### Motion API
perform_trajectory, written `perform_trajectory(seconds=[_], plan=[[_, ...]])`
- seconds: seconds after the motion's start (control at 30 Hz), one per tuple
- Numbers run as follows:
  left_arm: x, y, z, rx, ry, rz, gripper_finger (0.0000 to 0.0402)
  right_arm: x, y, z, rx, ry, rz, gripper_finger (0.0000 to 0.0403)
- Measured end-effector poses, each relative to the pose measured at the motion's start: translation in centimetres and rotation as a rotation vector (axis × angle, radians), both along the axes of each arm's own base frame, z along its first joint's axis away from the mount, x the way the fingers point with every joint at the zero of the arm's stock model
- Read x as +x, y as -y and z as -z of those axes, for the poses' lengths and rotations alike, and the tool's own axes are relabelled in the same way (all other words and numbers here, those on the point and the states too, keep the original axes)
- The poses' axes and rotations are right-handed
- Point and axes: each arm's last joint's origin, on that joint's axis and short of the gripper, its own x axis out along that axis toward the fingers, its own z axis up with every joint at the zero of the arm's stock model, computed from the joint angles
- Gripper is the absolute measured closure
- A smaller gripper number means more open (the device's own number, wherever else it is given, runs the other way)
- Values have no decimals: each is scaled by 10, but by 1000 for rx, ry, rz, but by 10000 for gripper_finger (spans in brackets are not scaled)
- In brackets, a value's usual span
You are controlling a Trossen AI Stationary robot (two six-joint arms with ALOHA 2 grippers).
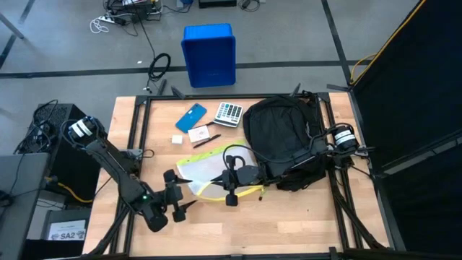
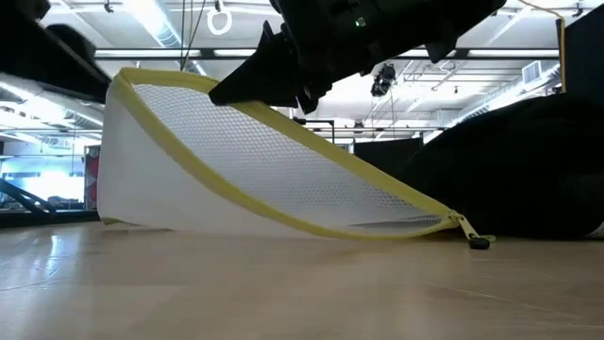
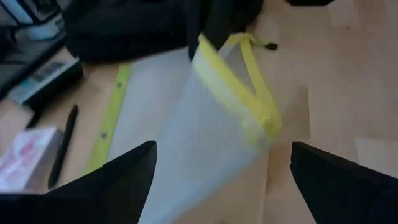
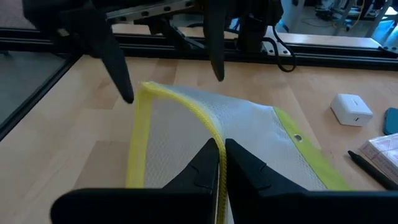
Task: Unpack backpack
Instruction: Put the gray calculator into the white zip bag
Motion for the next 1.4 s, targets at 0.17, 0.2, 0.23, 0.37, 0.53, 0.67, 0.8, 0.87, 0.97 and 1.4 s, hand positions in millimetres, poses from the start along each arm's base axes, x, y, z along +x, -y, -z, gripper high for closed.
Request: perform_trajectory(seconds=[0.17,0.2,0.23,0.37,0.53,0.67,0.8,0.87,0.97,1.4], plan=[[12,-7,5,23,-12,-36,76,2,0,-4,34,26,-39,403],[14,-7,7,30,-19,-39,77,3,0,-6,36,25,-43,403],[16,-7,9,39,-22,-39,79,4,0,-7,39,28,-51,403],[22,-3,16,47,-19,-28,99,8,-2,-14,47,32,-74,403],[27,2,19,-4,7,-24,178,10,-6,-21,67,42,-125,403],[30,6,16,-83,49,-17,266,12,-10,-25,83,33,-134,403],[34,10,11,-143,107,-8,368,14,-14,-31,82,29,-141,403],[35,11,10,-152,121,-11,391,15,-14,-35,73,24,-144,403],[35,10,9,-151,132,-25,397,17,-14,-37,42,-2,-131,403],[35,7,12,-158,98,-30,402,15,11,-22,-49,-178,22,402]])
